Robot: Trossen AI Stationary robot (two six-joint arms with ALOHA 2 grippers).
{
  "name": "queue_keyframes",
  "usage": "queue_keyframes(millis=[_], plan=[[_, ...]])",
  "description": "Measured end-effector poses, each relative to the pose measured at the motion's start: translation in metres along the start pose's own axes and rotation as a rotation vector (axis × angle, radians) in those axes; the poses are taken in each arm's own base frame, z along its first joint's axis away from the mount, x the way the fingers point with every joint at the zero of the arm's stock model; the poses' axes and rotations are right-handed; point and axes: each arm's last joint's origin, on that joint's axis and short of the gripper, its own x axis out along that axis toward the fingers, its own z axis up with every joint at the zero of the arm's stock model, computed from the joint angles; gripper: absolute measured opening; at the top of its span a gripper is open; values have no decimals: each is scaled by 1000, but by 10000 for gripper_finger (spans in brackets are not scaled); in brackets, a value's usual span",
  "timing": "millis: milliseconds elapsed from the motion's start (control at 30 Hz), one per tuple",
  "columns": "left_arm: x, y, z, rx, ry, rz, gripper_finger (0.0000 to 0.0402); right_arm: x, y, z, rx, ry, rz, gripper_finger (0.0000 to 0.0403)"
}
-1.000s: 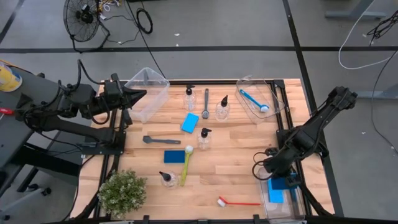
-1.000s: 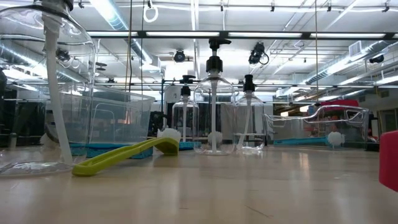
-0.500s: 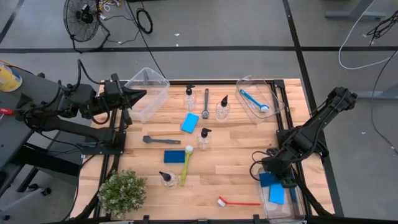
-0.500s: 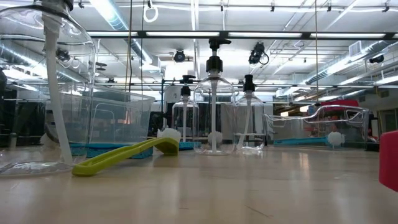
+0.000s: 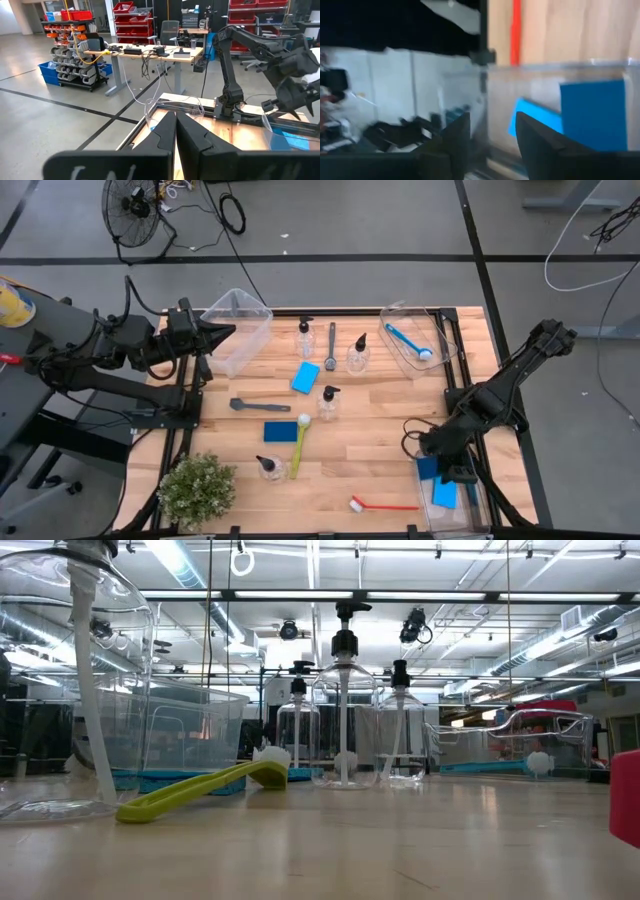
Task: Pick & Place Kitchen Sink Supplies
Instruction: Put the red cleaning brush into the top transparent bin
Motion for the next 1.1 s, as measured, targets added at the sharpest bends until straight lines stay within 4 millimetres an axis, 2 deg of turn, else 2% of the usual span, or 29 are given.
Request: queue_keyframes(millis=[367,533,733,1100], plan=[[0,0,0,0,0,0,16,-33,-8,16,-12,-248,59,132],[0,0,0,0,0,0,16,-44,-14,27,-95,-424,-26,125],[0,0,0,1,0,0,16,-53,-24,38,-169,-595,-207,125],[0,0,0,0,-1,0,16,-60,-35,45,-200,-634,-310,131]])
